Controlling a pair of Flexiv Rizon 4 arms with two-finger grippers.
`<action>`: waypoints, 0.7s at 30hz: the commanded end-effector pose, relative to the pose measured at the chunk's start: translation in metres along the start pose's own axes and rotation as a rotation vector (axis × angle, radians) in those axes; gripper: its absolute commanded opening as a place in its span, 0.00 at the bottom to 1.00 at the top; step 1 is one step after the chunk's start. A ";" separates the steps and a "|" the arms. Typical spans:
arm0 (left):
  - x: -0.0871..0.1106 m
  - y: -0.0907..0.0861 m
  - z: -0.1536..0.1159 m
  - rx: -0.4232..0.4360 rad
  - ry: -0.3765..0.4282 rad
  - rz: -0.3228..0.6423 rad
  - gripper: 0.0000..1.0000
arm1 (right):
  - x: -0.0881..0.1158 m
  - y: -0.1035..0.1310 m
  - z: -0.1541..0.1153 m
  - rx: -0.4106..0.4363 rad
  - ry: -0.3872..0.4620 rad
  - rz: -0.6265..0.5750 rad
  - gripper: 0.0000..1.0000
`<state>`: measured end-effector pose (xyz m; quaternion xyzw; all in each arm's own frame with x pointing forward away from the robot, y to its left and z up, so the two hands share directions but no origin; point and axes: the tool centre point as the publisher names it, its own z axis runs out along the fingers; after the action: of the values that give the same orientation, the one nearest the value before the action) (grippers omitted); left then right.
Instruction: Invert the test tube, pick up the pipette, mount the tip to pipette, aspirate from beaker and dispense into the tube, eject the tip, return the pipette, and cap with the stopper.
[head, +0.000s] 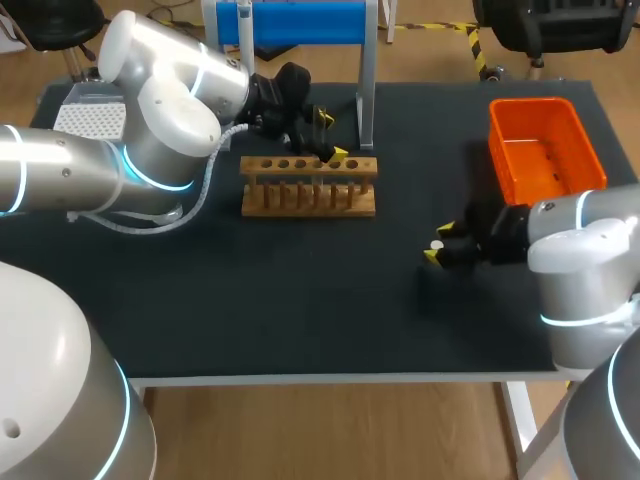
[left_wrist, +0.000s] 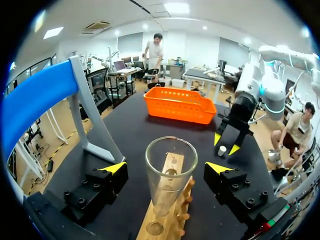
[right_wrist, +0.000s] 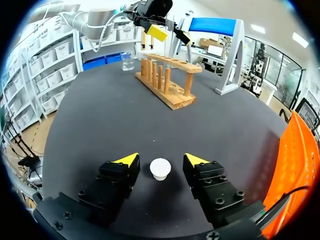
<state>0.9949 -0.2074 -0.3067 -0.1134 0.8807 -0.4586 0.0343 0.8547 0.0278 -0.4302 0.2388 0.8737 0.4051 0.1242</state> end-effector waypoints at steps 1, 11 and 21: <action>0.000 -0.001 0.000 -0.003 0.000 -0.001 1.00 | 0.001 0.000 0.002 0.002 -0.001 0.000 0.48; 0.000 -0.001 0.000 -0.003 0.000 -0.001 1.00 | 0.002 0.000 0.003 0.008 -0.005 -0.002 0.42; 0.000 -0.001 0.000 -0.003 0.000 -0.001 1.00 | 0.004 -0.002 0.004 0.017 -0.004 -0.005 0.00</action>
<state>0.9949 -0.2074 -0.3067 -0.1134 0.8807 -0.4586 0.0343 0.8528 0.0308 -0.4324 0.2385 0.8766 0.3986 0.1255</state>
